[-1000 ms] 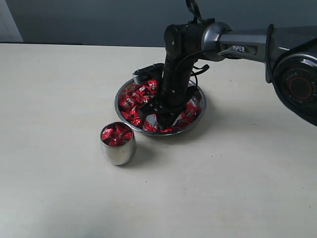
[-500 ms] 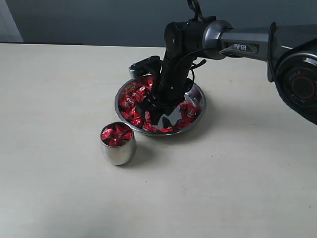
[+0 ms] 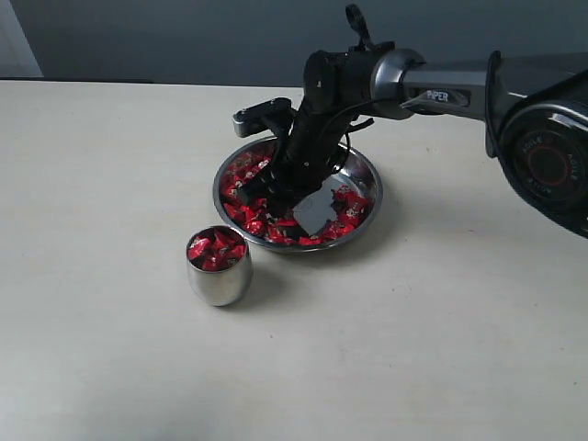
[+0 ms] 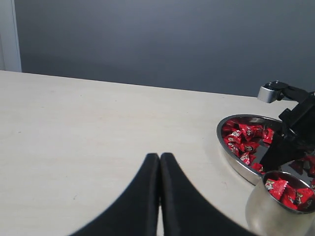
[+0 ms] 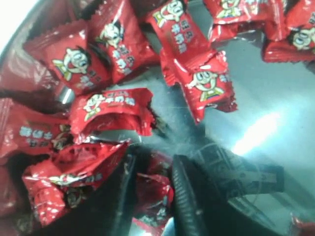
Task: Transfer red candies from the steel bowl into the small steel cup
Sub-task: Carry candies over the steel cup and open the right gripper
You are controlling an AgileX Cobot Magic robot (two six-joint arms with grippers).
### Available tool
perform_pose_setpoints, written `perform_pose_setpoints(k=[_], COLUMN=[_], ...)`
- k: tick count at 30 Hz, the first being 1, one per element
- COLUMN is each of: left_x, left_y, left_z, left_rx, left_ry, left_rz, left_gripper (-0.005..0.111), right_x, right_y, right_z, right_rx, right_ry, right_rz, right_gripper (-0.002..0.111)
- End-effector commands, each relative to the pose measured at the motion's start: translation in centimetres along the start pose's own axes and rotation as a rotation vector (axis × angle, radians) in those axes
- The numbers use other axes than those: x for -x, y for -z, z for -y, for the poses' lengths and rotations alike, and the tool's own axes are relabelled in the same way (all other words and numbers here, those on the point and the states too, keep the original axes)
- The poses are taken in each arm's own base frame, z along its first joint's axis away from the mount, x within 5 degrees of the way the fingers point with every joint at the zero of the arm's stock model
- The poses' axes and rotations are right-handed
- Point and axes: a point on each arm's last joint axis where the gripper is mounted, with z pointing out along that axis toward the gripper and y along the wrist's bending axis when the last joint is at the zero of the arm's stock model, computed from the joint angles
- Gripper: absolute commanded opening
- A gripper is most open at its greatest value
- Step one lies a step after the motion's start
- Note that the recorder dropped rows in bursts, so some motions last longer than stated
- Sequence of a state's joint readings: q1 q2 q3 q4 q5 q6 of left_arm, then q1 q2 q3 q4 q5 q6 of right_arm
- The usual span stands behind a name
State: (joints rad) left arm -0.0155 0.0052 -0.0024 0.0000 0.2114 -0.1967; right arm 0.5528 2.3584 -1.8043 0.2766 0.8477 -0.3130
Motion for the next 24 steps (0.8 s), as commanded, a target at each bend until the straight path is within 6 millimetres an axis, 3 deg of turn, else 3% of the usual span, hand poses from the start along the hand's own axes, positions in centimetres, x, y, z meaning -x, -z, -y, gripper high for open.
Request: perform_pose_setpoints(k=[1, 5, 15, 20, 24], left_x=[0.0, 0.0, 0.0, 0.0, 0.0], left_y=[0.0, 0.0, 0.0, 0.0, 0.0], left_z=[0.0, 0.0, 0.0, 0.0, 0.0], left_rx=[-0.008, -0.008, -0.008, -0.008, -0.008], left_ry=[0.002, 0.002, 0.002, 0.002, 0.002], left_rz=[0.005, 0.005, 0.005, 0.005, 0.005], left_gripper=[0.0, 0.0, 0.0, 0.0, 0.0], right_x=[-0.1, 0.0, 1.4, 1.1, 0.8], right_y=[0.2, 0.5, 7.0, 8.7, 8.6], right_z=[0.2, 0.1, -2.0, -4.6, -7.6], right_rx=[0.001, 0.001, 0.091, 0.178, 0.212], right_ry=[-0.005, -0.004, -0.017, 0.07, 0.16], right_rz=[0.0, 0.005, 0.116, 0.087, 0.043], right_gripper=[0.014, 0.002, 0.001, 0.001, 0.001])
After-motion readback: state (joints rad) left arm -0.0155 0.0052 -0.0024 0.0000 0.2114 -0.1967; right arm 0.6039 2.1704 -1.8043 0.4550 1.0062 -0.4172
